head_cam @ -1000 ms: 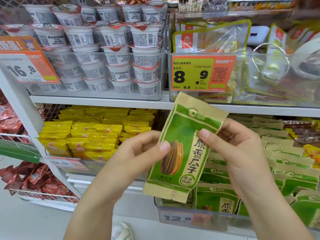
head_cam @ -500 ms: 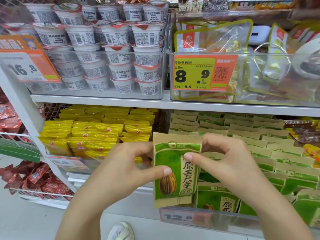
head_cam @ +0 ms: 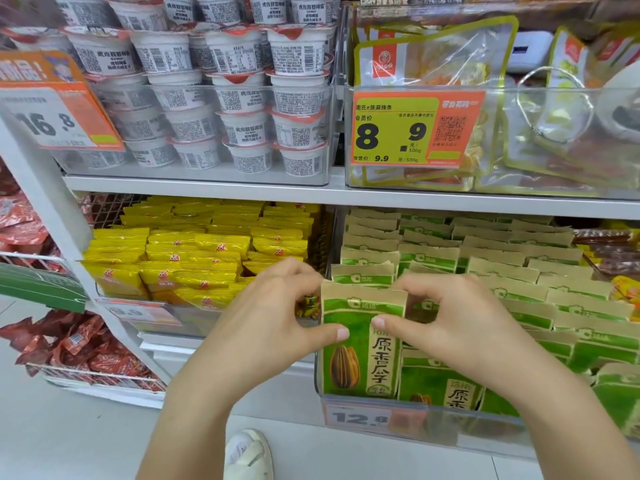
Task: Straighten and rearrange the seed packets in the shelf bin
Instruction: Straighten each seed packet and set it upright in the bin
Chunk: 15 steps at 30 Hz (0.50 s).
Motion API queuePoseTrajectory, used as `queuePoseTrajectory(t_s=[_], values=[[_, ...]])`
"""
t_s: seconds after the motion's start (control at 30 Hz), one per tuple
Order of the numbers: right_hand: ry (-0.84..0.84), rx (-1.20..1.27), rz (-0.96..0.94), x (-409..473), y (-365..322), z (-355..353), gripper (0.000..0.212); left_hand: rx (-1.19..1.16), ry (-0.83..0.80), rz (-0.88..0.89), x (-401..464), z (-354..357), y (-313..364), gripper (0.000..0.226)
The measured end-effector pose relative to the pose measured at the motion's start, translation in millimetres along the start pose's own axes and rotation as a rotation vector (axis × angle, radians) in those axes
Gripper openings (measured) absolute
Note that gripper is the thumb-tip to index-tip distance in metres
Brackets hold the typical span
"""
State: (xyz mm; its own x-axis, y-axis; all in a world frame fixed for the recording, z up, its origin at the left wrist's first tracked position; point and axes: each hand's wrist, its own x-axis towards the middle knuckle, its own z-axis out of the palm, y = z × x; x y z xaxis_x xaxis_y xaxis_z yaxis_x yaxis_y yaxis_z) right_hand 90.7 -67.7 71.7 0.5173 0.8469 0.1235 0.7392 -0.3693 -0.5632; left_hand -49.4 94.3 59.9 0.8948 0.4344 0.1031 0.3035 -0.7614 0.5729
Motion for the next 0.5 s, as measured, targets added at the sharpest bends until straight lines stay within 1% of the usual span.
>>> queuePoseTrajectory(t_s=[0.03, 0.1, 0.17, 0.23, 0.3, 0.4, 0.47, 0.5], values=[[-0.037, -0.023, 0.014, 0, 0, -1, 0.034, 0.001, 0.036, 0.025, 0, 0, 1, 0.030], [-0.112, -0.066, 0.036, 0, -1, -4, 0.031, -0.002, 0.072, 0.050, 0, 0, 5, 0.038], [-0.161, -0.128, 0.044, 0, -3, -7, 0.023, 0.014, 0.051, 0.050, 0, 3, 9, 0.034], [-0.194, -0.205, 0.035, -1, -8, -6, 0.029, 0.067, 0.019, 0.052, 1, 5, 14, 0.032], [-0.209, -0.282, -0.002, -2, -12, 1, 0.030, 0.146, 0.002, 0.058, 1, 8, 15, 0.041], [-0.178, -0.332, -0.060, -2, -13, 14, 0.027, 0.253, -0.053, 0.046, 4, 15, 15, 0.057], [-0.088, -0.286, -0.070, -3, -10, 15, 0.023, 0.293, -0.058, 0.050, 6, 19, 15, 0.059], [-0.028, -0.263, -0.078, -4, -9, 13, 0.026, 0.313, -0.039, 0.056, 7, 20, 15, 0.059]])
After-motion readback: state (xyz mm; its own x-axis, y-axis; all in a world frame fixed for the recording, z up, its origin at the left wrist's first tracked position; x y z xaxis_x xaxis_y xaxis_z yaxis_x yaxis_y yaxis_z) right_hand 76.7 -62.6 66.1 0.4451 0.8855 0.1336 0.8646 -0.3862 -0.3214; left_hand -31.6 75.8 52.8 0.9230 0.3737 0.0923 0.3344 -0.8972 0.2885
